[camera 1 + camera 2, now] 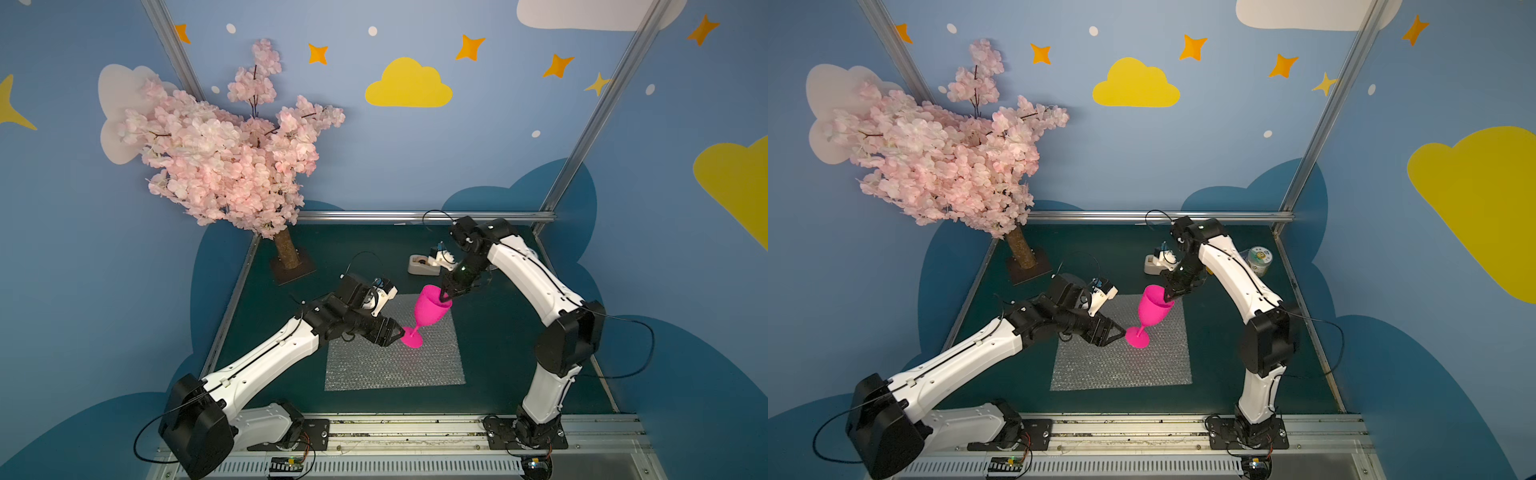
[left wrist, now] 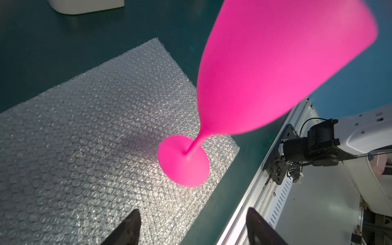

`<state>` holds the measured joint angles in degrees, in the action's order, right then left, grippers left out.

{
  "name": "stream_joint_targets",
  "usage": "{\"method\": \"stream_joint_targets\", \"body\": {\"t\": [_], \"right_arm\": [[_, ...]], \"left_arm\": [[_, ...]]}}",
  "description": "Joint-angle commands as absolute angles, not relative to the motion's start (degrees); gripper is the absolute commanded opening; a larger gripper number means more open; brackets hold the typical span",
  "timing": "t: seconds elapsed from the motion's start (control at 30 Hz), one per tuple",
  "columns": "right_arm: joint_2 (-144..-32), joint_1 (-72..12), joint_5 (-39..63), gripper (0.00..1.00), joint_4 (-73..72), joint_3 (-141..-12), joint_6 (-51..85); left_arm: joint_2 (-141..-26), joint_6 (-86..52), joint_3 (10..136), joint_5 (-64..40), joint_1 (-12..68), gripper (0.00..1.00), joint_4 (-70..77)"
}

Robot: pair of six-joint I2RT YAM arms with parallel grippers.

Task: Wrap wine glasses in bubble wrap
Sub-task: Place the wine glass on the bubble wrap.

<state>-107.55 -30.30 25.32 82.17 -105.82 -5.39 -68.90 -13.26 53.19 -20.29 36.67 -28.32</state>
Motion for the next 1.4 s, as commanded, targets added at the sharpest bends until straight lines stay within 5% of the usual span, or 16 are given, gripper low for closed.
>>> {"method": "stream_joint_targets", "body": {"t": [0.0, 0.23, 0.53, 0.67, 0.73, 0.77, 1.07, 1.37], "right_arm": [[-110.42, -34.10, 35.26, 0.05, 85.44, -105.03, -12.16], [-123.05, -39.06, 37.42, 0.09, 89.50, -112.06, -18.42], [-135.76, -39.31, 33.67, 0.22, 91.52, -123.94, -18.86], [-136.45, -37.45, 28.21, 0.44, 86.89, -128.47, -10.87], [-135.74, -35.51, 27.89, 0.71, 83.90, -130.99, -7.38], [-135.25, -34.57, 28.71, 0.73, 82.74, -131.88, -6.47], [-127.22, -28.69, 28.12, 0.73, 78.09, -134.54, 0.84], [-99.31, -30.08, 31.22, 0.50, 49.62, -86.46, 21.74]], "left_arm": [[-64.15, -14.42, 51.47, -19.42, 34.03, 0.78, -30.65], [-62.05, -20.44, 49.76, -9.68, 24.07, 0.79, -37.10], [-68.07, -19.52, 53.61, -10.29, 23.47, 0.77, -39.74], [-68.47, -19.91, 54.05, -10.90, 25.74, 0.77, -40.03], [-68.64, -20.37, 54.19, -10.68, 28.16, 0.77, -40.08], [-68.75, -20.67, 54.24, -10.86, 29.12, 0.77, -39.93], [-73.95, -24.93, 54.69, -8.35, 37.61, 0.74, -38.90], [-78.66, -39.88, 54.93, -2.69, 42.12, 0.69, -41.05]]}}
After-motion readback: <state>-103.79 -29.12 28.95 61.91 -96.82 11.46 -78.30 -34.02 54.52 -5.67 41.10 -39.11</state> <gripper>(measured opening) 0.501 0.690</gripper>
